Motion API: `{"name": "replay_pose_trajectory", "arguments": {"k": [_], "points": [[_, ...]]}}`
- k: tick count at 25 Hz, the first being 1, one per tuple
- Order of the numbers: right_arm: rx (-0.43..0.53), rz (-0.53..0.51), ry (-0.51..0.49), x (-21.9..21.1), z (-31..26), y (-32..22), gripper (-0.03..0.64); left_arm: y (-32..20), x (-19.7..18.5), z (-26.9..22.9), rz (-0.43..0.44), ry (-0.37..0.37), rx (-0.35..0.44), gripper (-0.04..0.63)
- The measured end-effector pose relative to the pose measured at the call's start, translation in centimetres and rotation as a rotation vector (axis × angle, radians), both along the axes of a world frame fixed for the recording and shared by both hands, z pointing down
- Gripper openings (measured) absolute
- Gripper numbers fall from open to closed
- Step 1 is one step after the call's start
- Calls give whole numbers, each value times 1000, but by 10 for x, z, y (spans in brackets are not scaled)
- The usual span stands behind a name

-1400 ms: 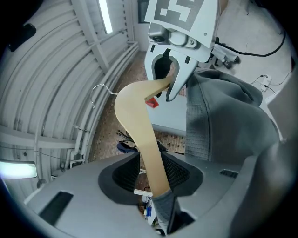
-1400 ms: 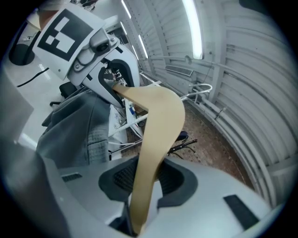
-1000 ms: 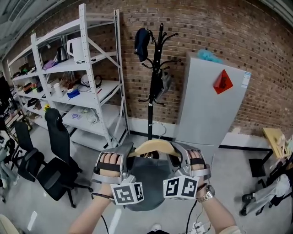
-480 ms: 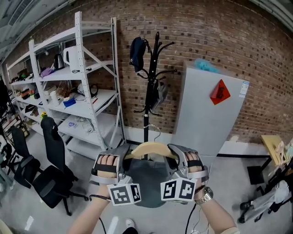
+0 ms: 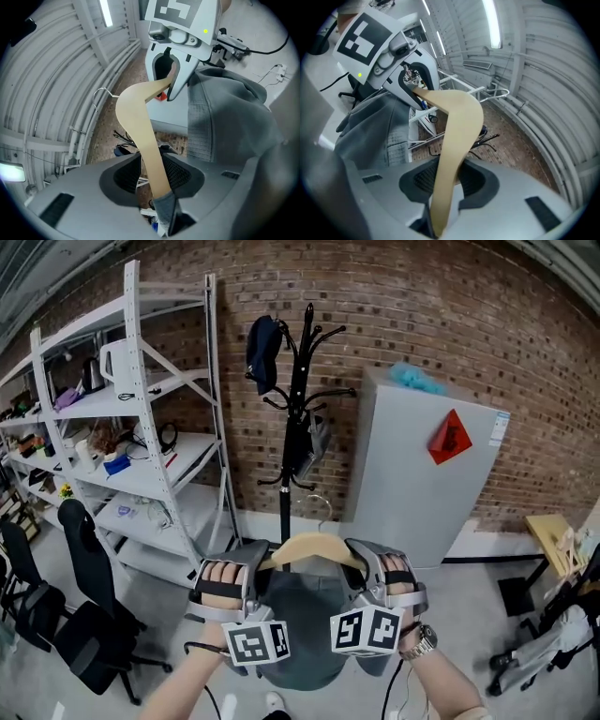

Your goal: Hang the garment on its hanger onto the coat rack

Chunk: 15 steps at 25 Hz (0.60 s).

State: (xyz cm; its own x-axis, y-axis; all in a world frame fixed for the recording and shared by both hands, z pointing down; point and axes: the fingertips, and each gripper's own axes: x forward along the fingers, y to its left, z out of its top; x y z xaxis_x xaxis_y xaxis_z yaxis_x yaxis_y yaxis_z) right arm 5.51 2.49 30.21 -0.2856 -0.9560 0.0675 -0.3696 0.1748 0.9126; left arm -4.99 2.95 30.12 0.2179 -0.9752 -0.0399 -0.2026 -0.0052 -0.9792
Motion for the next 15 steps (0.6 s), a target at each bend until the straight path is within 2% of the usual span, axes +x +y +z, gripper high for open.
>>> {"name": "replay_pose_trajectory", "arguments": {"k": [8, 15], "points": [[6, 38, 10, -10, 0, -67, 103, -66, -9, 0, 34, -15, 12, 137], [33, 55, 16, -29, -10, -102, 104, -99, -28, -10, 74, -14, 37, 137]]}}
